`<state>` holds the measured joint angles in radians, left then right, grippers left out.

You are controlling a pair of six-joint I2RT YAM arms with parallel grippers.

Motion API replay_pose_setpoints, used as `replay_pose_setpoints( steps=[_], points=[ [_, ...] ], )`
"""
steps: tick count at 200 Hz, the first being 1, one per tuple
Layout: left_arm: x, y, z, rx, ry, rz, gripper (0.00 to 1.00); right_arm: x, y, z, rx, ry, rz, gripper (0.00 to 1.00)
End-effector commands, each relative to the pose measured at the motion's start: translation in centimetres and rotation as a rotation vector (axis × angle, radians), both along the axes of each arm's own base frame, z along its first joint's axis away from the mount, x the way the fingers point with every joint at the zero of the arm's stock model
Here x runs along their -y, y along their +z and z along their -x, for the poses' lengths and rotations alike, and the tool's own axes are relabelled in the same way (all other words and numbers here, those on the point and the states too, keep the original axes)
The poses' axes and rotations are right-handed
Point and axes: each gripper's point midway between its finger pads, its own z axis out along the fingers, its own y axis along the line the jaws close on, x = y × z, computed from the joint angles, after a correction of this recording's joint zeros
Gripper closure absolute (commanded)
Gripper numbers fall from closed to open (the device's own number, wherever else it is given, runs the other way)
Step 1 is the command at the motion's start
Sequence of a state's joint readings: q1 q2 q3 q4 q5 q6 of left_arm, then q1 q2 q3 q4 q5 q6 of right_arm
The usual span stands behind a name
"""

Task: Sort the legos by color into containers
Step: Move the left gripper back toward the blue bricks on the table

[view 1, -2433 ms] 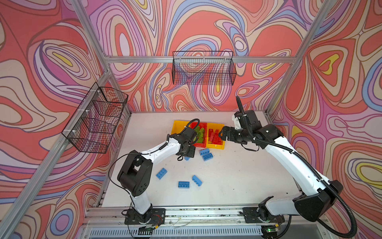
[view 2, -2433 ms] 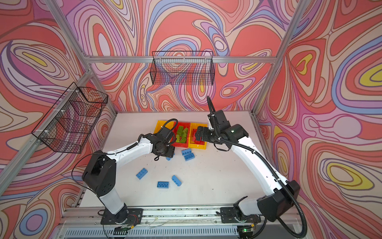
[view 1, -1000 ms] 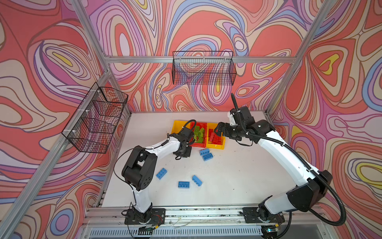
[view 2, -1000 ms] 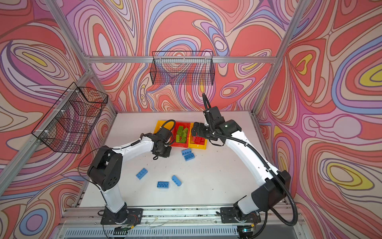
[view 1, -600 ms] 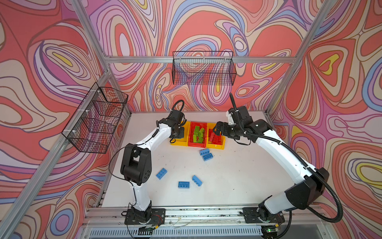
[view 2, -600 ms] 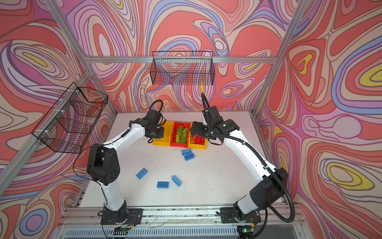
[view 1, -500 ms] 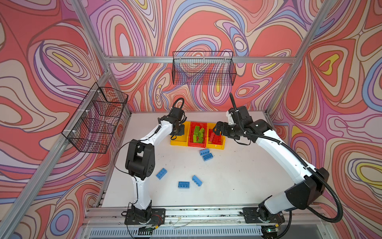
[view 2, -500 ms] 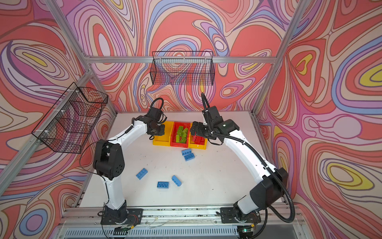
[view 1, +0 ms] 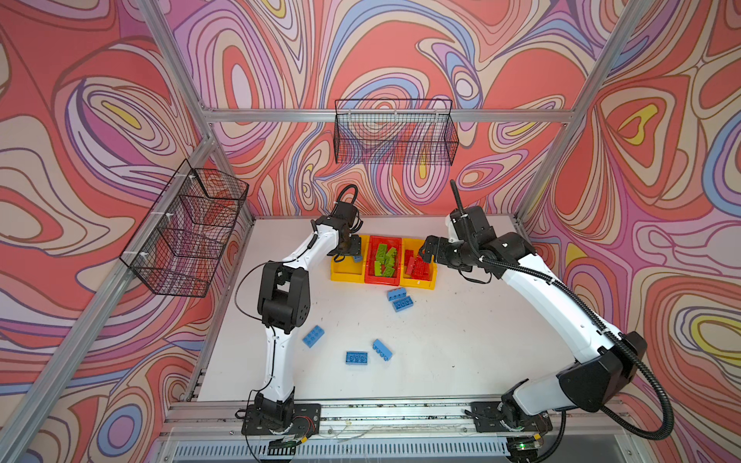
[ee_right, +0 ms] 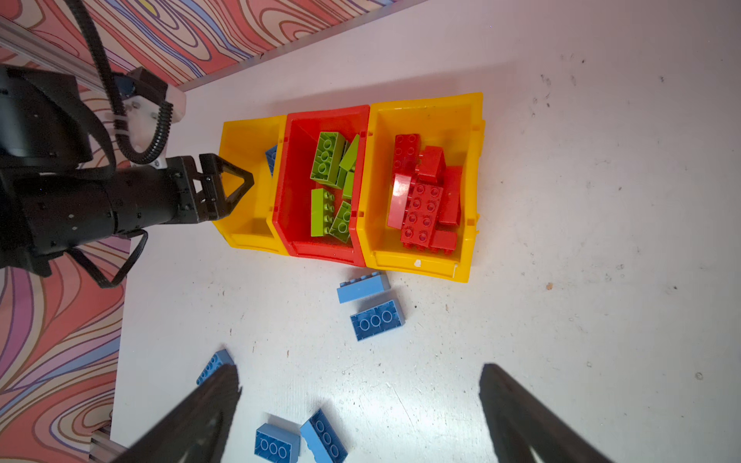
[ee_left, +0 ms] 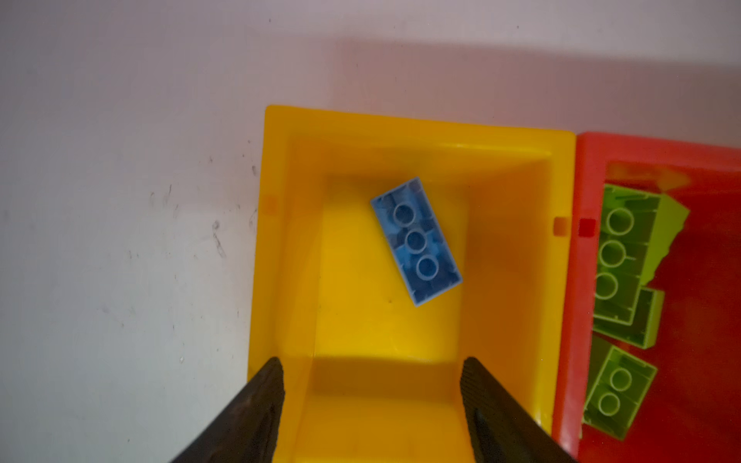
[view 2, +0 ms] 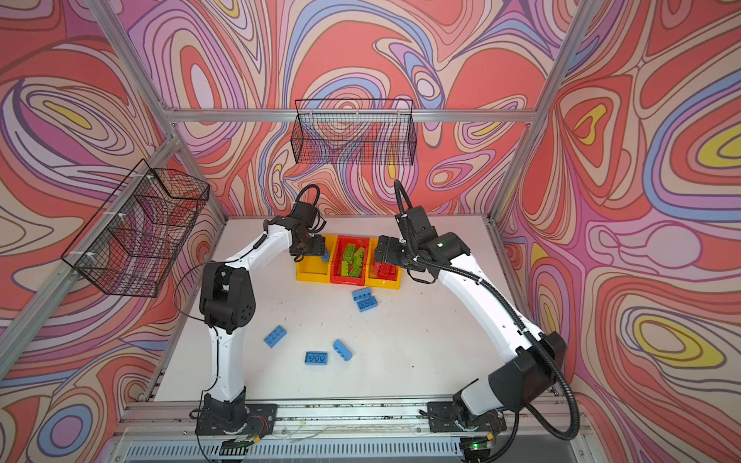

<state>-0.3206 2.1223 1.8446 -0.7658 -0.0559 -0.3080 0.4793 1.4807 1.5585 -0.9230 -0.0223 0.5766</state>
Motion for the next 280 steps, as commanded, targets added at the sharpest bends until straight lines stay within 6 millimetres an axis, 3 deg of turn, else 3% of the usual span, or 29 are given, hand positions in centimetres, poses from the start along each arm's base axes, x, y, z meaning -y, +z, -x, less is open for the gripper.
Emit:
replay_pose_setpoints(
  steps=[1, 42, 69, 99, 145, 186, 226, 258, 280],
  points=[
    [-1.1, 2.6, 2.6, 0.013, 0.035, 0.017, 0.26, 0.6, -0.3, 0.9, -0.010, 0.005, 0.032, 0.02],
    [-4.3, 2.8, 9.6, -0.024, 0.093, -0.025, 0.26, -0.1, -0.6, 0.9, -0.021, 0.058, 0.036, 0.02],
    [-6.9, 1.5, 15.4, -0.094, 0.191, -0.055, 0.26, -0.9, -1.0, 0.9, -0.031, 0.110, 0.025, 0.02],
    [-8.3, -0.1, 21.3, -0.130, 0.279, -0.005, 0.25, -1.7, -1.6, 0.9, -0.041, 0.160, 0.022, 0.02],
    [-11.1, -2.0, 29.1, -0.162, 0.598, 0.079, 0.22, -2.8, -2.1, 0.8, -0.049, 0.213, -0.006, 0.02],
    [-11.2, -2.6, 30.6, -0.110, 0.660, 0.167, 0.19, -3.5, -2.2, 0.9, -0.057, 0.242, -0.031, 0.02],
    [-11.0, -4.3, 32.0, -0.210, 0.717, 0.155, 0.18, -3.0, -2.2, 1.3, -0.056, 0.231, -0.024, 0.02],
    [-9.6, -4.9, 30.4, -0.205, 0.746, 0.239, 0.16, -2.5, -2.2, 1.8, -0.054, 0.212, -0.024, 0.02],
    [-9.5, -4.4, 29.0, -0.189, 0.738, 0.224, 0.07, -2.1, -2.1, 2.0, -0.052, 0.196, -0.012, 0.02]
  ],
)
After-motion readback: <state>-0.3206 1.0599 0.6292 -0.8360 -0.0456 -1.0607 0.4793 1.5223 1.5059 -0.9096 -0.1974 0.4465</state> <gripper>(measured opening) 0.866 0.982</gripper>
